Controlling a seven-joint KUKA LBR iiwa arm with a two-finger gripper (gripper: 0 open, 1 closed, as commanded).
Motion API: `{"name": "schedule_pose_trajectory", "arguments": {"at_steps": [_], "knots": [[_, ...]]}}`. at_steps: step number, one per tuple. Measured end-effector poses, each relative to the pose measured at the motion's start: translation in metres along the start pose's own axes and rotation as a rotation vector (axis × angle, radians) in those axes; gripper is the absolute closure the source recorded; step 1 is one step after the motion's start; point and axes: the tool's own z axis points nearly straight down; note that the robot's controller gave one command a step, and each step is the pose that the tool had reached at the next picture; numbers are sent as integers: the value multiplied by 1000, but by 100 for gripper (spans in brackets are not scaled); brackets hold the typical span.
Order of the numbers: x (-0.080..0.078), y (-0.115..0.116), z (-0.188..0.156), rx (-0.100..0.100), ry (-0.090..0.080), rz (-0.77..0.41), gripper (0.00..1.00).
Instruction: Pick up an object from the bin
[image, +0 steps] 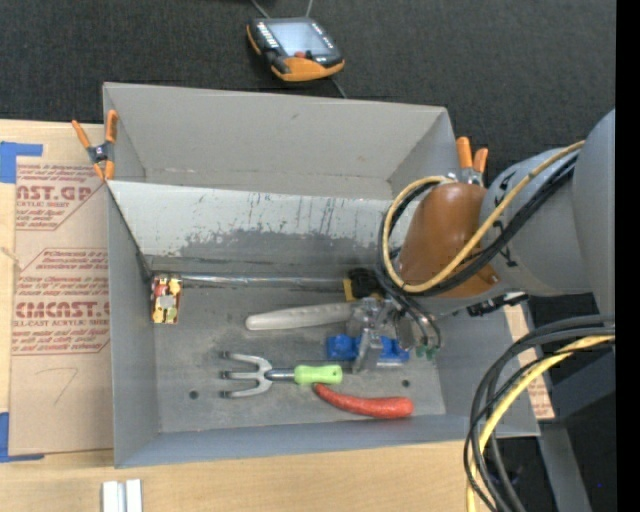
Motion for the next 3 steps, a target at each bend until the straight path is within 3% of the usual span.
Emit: {"name": "schedule_pose_trajectory", "arguments": {"at_steps": [1, 2, 3], "knots": [[39, 1, 4, 0, 1, -239, 100], [6, 17, 4, -1, -4, -24, 100], [27, 9, 4, 0, 2, -190, 100]]}}
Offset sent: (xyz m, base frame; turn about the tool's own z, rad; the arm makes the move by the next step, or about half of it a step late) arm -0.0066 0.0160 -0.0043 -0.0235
